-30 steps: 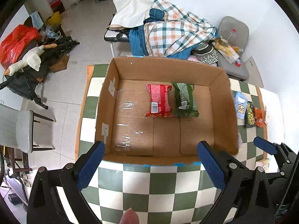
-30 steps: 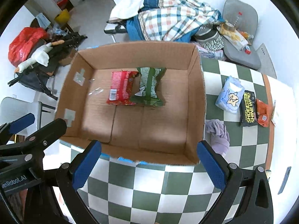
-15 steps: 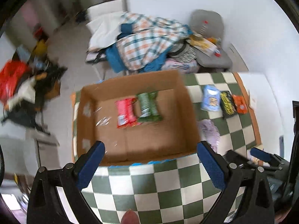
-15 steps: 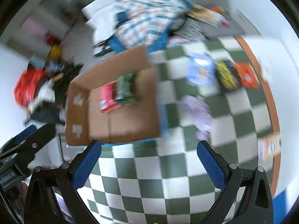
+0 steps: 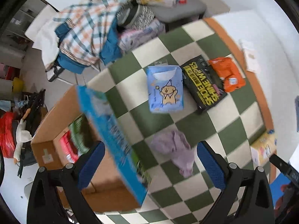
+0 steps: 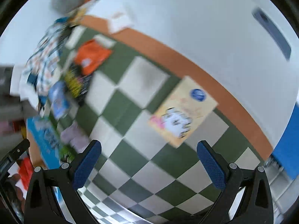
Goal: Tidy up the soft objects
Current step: 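Grasp the blue wipe pack with the left tool while the right tool grasps the Vinda tissues, then carry both packs into the box beside the bags and open both tools, then grasp the black shoe-wipe pack with the left tool while the right tool grasps the orange bag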
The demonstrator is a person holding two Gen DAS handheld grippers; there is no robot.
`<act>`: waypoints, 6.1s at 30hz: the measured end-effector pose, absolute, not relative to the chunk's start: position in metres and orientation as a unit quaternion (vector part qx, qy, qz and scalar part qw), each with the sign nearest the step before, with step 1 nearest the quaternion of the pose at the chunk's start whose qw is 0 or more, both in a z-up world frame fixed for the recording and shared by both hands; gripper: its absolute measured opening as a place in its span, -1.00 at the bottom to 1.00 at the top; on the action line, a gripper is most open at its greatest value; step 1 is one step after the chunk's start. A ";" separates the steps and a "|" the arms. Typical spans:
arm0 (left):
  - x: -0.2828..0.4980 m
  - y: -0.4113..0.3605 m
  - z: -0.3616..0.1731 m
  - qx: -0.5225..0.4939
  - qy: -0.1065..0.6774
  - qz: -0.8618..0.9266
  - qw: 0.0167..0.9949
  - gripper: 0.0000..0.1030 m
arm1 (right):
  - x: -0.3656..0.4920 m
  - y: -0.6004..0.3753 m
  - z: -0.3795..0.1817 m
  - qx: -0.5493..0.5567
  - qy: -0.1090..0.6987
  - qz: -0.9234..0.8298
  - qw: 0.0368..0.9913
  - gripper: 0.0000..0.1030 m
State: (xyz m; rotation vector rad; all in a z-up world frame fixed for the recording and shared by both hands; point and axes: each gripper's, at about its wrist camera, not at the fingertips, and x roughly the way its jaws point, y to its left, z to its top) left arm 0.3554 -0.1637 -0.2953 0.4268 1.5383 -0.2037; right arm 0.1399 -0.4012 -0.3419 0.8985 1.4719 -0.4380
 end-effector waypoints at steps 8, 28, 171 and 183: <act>0.405 -0.192 -0.377 0.178 0.748 -0.083 0.634 0.96 | 0.140 -0.429 -0.392 0.458 0.642 -0.214 0.577 1.00; 0.441 -0.191 -0.447 0.164 0.773 -0.074 0.608 0.75 | 0.156 -0.423 -0.426 0.434 0.669 -0.248 0.549 0.62; 0.190 0.052 -0.114 -0.036 0.552 -0.008 0.833 0.99 | 0.201 -0.106 -0.144 0.106 0.575 0.110 0.804 1.00; 0.317 -0.106 -0.199 0.001 0.641 -0.074 0.764 0.99 | 0.287 -0.289 -0.189 0.125 0.598 -0.020 0.792 1.00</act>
